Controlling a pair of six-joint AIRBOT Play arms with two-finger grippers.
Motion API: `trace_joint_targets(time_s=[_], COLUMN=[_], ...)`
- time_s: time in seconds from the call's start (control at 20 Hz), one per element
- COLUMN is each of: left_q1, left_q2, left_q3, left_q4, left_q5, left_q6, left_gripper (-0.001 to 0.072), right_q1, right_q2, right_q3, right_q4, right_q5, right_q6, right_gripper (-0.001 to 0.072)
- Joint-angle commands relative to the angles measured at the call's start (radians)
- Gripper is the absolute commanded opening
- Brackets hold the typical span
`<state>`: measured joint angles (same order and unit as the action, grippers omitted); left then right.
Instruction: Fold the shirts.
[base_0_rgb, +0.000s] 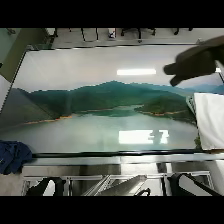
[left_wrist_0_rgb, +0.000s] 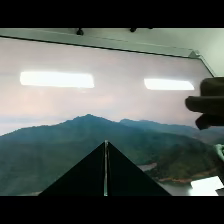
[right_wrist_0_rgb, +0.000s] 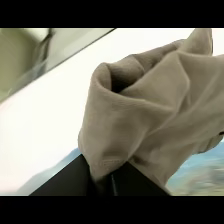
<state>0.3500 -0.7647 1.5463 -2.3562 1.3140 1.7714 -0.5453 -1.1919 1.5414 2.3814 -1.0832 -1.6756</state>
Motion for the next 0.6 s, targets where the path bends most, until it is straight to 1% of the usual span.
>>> trace_joint_targets(time_s=[0.0, 0.1, 0.25, 0.4, 0.55], left_q1=[-0.001, -0.001, -0.001, -0.001, -0.002], left_q2=[0.0, 0.0, 0.0, 0.0, 0.0], left_q3=[0.0, 0.0, 0.0, 0.0, 0.0], left_q4=[0.0, 0.0, 0.0, 0.0, 0.0], left_q5=[0.007, 0.007, 0.007, 0.007, 0.011], left_q6=[0.001, 0.0, 0.0, 0.0, 0.001], left_gripper=[0.001, 0.001, 0.001, 0.001, 0.001], right_q1=[-0.314, -0.433, -0.524, -0.535, -0.534], right_q2=[0.002, -0.013, 0.006, 0.054, 0.094], right_q3=[0.005, -0.005, -0.064, -0.164, -0.267], right_q4=[-0.013, -0.044, -0.221, -0.34, -0.377], right_q5=[-0.094, -0.208, -0.357, -0.421, -0.44], right_q6=[0.004, 0.005, 0.109, 0.136, 0.197], right_gripper=[0.0023, 0.0023, 0.0022, 0.0024, 0.0024])
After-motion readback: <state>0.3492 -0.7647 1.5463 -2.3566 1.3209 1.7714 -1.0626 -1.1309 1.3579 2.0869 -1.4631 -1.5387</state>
